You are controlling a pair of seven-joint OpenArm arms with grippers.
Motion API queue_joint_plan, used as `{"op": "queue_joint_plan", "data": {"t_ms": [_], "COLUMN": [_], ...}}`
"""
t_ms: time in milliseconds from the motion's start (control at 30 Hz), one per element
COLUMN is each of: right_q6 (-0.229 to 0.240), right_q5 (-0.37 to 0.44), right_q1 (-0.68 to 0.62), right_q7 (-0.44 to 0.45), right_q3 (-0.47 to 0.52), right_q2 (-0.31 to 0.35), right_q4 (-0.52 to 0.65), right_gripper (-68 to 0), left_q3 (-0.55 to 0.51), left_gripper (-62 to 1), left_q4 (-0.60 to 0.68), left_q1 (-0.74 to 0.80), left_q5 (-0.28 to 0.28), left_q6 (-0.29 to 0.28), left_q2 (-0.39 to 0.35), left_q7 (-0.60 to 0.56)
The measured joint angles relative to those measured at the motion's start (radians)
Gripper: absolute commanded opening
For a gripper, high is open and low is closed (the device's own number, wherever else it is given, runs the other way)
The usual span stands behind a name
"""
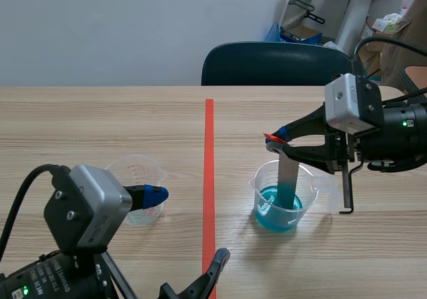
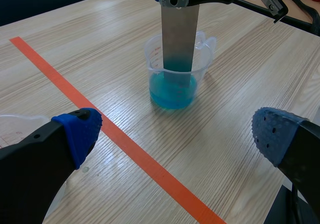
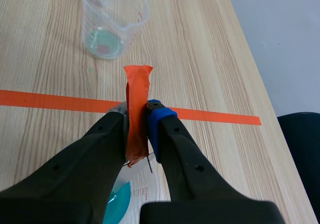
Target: Do the redox reaction experiment
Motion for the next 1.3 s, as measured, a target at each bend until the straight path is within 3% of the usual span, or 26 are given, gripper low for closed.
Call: {"op": "queue_joint_plan", "data": {"t_ms": [1300], "right_q6": [0.0], "right_q5": [-0.003], "right_q1": [0.0], "right_q7": [0.015], "right_q3": [0.0], "right_q2": [0.0], "right_q4": [0.0], "right_gripper": [-66.7], "left_q3": [0.0], "left_gripper": [1.4], "left_q4": [0.0], "left_q1": [0.0], "left_q5": [0.0], "left_q6": [0.0], "left_q2": [0.0], "left_q7": [0.0]}}
